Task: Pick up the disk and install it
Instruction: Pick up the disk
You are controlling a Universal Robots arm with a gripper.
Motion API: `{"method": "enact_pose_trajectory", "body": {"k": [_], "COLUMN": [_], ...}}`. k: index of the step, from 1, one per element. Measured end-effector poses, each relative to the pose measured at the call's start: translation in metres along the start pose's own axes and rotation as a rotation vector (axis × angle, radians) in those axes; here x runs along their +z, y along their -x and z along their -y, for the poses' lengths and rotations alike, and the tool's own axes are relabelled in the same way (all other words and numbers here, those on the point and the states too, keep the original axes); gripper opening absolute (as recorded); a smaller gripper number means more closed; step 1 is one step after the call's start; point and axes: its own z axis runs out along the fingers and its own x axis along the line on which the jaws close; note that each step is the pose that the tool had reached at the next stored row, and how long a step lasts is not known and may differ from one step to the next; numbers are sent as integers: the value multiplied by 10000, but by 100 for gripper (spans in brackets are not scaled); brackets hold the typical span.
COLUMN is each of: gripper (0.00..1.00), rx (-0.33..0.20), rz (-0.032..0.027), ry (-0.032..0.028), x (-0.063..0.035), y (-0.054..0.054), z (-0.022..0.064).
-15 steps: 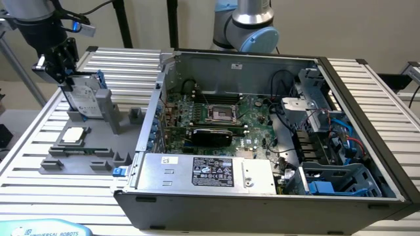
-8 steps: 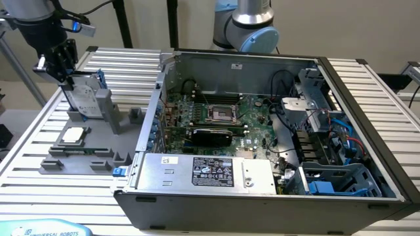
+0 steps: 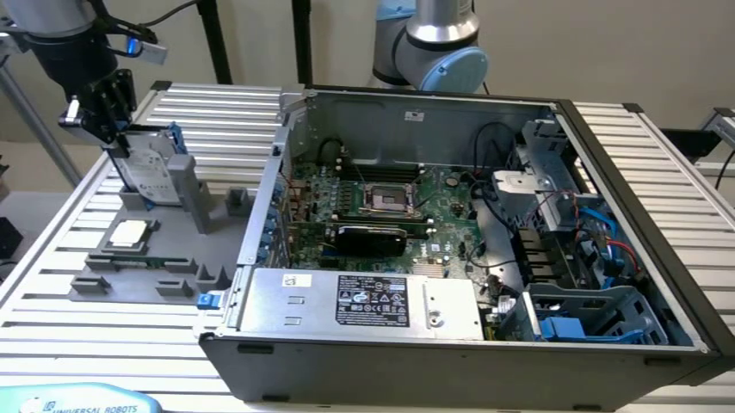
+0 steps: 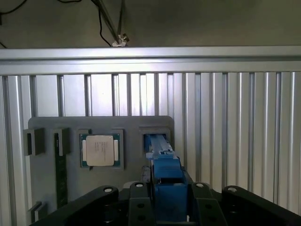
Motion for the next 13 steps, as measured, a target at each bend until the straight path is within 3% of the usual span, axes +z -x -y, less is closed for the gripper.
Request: {"method": "enact_pose_trajectory", "body": {"k": [13], "gripper": [33], "rx": [-1], "rz": [7], "ry": [1], "x": [-2], "y": [-74], "z": [2]}}
